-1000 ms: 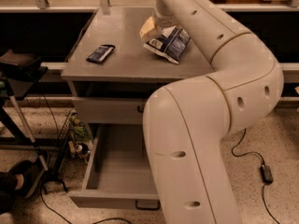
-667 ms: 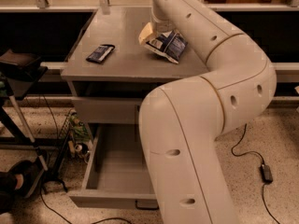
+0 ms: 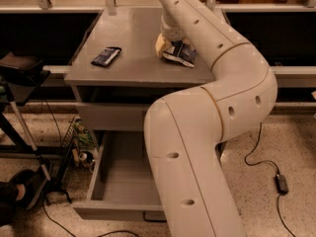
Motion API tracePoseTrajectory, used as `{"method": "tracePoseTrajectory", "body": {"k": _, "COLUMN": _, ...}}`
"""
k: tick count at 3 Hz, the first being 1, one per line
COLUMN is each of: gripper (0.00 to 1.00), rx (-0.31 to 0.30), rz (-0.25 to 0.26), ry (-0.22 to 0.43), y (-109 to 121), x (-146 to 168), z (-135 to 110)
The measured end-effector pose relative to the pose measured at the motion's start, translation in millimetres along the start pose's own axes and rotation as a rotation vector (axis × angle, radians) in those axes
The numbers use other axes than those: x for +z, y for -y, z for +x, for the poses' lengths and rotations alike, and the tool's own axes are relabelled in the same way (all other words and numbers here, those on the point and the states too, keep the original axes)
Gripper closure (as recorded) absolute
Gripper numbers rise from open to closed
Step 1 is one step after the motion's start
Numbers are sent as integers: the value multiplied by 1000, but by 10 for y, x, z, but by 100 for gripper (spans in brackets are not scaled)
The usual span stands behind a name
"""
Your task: Place blue chip bag into middle drawer
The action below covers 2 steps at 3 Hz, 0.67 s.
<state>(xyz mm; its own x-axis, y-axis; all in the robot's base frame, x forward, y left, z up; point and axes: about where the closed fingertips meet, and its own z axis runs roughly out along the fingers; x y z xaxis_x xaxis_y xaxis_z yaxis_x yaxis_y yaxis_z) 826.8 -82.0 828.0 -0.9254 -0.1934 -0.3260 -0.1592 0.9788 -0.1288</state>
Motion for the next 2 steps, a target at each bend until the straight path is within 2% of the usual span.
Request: {"method": "tracePoseTrajectory", "body": {"k": 2, "gripper": 96, "rx": 0, "rz": -2, "ry": 1, "y": 12, "x": -77, "z": -22}}
